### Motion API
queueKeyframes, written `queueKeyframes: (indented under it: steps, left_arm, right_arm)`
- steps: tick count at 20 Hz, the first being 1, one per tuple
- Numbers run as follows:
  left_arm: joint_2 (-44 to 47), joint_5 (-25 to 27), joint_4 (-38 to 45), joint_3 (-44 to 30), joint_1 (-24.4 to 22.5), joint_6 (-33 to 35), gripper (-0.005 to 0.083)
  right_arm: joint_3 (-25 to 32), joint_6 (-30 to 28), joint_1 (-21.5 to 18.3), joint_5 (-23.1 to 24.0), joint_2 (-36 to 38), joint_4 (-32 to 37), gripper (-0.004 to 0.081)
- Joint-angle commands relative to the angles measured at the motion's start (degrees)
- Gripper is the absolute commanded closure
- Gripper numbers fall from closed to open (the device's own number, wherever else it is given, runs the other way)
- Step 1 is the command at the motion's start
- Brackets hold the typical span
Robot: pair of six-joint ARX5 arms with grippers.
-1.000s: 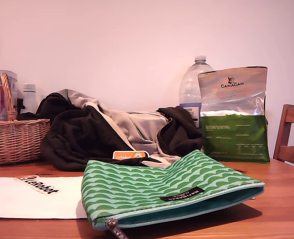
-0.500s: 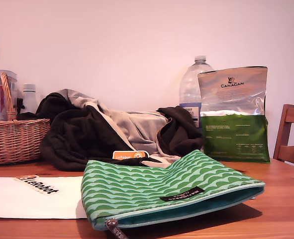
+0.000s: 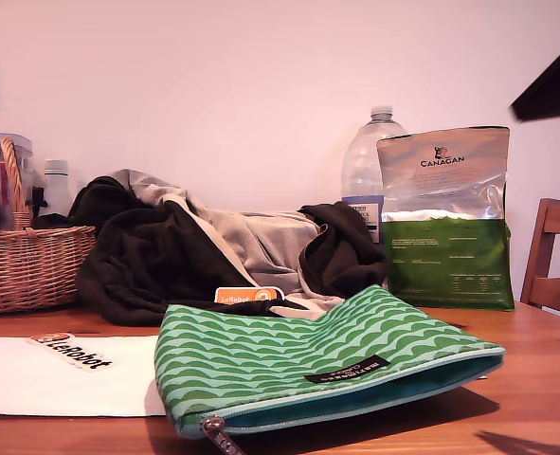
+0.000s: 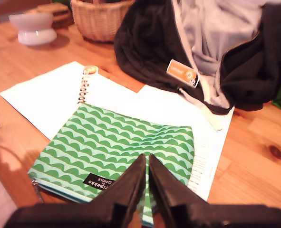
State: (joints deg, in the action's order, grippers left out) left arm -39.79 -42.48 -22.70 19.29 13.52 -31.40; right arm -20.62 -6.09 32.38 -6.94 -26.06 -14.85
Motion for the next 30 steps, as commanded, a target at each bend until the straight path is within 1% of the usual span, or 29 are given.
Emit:
queueKeyframes:
  steps: [1,3,6,7,8,9,10,11,12,15,17,22,25,30]
  left_arm:
    - [-3.7,-1.2,0.5,-0.7,0.4,-2.5,0.0785]
    - [-7.8,-1.1,1.1,-0.7,1.6,-4.1,0.0783]
    - [-12.7,-0.2,5.7,-0.7,4.8,-5.8,0.0774]
    - [-13.9,0.1,8.1,-0.7,6.3,-6.8,0.0739]
    - [-15.1,1.2,10.3,-0.7,7.8,-7.9,0.0685]
    - [-16.3,3.1,12.3,-0.7,9.6,-8.8,0.0594]
    - [-17.5,5.1,14.1,-0.7,11.1,-9.4,0.0480]
    - [-18.8,6.8,15.9,-0.7,12.4,-10.3,0.0400]
    - [-20.3,8.0,17.9,-0.7,13.6,-11.5,0.0391]
    - [-25.8,9.4,24.4,-0.7,16.3,-14.9,0.0391]
    - [-29.8,10.8,28.1,-0.7,17.5,-16.0,0.0390]
    - [-37.6,10.9,37.7,-0.7,19.5,-18.8,0.0391]
    - [-41.5,11.9,42.3,-0.7,21.4,-20.6,0.0391]
    - [-46.2,14.2,47.0,-0.7,23.5,-22.0,0.0398]
  right_arm:
    - [0.6,-0.2,0.2,-0.1,-2.1,2.2,0.0783]
    - [0.6,-0.2,0.2,-0.1,-4.2,3.8,0.0783]
    - [0.6,-0.2,0.2,-0.2,-6.0,5.4,0.0783]
    - [0.6,-0.2,0.2,-0.2,-6.3,5.4,0.0783]
    - [0.6,-0.2,0.2,-0.2,-6.4,5.3,0.0783]
    - [0.6,-0.2,0.2,-0.2,-6.4,5.4,0.0783]
    - [0.6,-0.2,0.2,-0.2,-6.4,5.4,0.0783]
    - [0.6,-0.2,0.2,-0.2,-6.4,5.4,0.0783]
    - [0.6,-0.2,0.2,-0.2,-6.4,5.4,0.0783]
    - [0.6,-0.2,0.2,-0.2,-6.4,5.4,0.0783]
    - [0.6,-0.2,0.2,-0.2,-6.4,5.4,0.0783]
    - [0.6,-0.2,0.2,-0.2,-6.4,5.4,0.0783]
    - [0.6,-0.2,0.2,-0.2,-6.4,5.4,0.0783]
    - [0.6,-0.2,0.2,-0.2,-6.4,5.4,0.0783]
